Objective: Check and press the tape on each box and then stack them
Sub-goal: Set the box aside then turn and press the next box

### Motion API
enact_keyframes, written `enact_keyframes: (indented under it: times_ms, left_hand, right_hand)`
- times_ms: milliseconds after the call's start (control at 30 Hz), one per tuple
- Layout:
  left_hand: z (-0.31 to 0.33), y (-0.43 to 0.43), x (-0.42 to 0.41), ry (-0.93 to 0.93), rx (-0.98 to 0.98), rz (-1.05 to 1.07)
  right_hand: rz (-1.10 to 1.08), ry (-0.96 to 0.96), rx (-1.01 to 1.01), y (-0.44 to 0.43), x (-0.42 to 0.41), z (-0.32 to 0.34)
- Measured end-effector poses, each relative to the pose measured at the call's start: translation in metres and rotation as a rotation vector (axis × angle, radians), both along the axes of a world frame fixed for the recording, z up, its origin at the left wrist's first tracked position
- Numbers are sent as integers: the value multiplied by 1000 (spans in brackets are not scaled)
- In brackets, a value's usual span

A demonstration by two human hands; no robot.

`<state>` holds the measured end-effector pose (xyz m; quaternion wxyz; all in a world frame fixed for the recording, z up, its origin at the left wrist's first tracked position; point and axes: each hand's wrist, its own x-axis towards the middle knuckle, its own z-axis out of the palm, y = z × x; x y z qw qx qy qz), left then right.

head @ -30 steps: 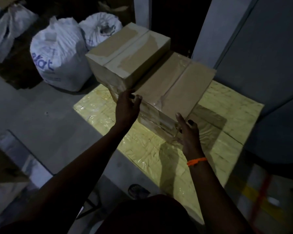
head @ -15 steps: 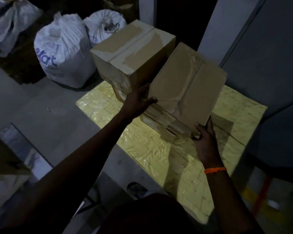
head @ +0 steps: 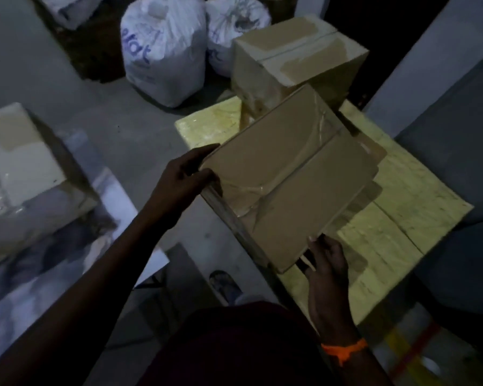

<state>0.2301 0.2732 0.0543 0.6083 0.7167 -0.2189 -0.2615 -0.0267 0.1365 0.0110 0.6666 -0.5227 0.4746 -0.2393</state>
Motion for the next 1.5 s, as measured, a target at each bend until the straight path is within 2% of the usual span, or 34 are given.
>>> enact_keyframes:
  times_ms: [100, 233, 400, 567, 667, 867, 967, 1033, 1133, 1200, 1333, 1400, 1500]
  left_hand:
    - [-6, 74, -22, 27, 1, 142]
    - [-26, 168, -53, 97, 15, 279]
    - [-56, 263, -67, 250, 69, 593]
    - [-65, 352, -66, 223, 147, 721]
    - [-73, 386, -60, 231, 140, 794]
    - [-88, 405, -63, 201, -20, 938]
    - [-96, 400, -84, 213, -77, 964]
    - [-101, 391, -99, 190, -25, 945]
    - [-111, 379, -112, 188, 31, 971]
    - [-113, 374, -114, 206, 47, 1007]
    - [-111, 363, -110, 208, 121, 1122]
    - [-112, 359, -109, 219, 147, 1178]
    - [-110, 355, -106, 236, 191, 1217]
  right_hand:
    - [124, 117, -46, 41, -3, -2]
    - [283, 94, -12, 83, 3, -11]
    - [620, 136, 23, 149, 38, -46]
    - [873, 151, -3, 228, 68, -81]
    - [962, 155, 69, 259, 77, -89]
    - [1096, 199, -31, 297, 92, -88]
    - [1181, 218, -87, 285, 101, -86]
    - [1205, 171, -216, 262, 116, -79]
    - [1097, 38, -491, 226, 159, -57]
    - [1029, -19, -572, 210, 193, -41]
    - [1014, -5, -736, 193, 261, -40]
    - [1062, 40, -786, 190, 291, -49]
    - [1194, 131, -706, 192, 320, -61]
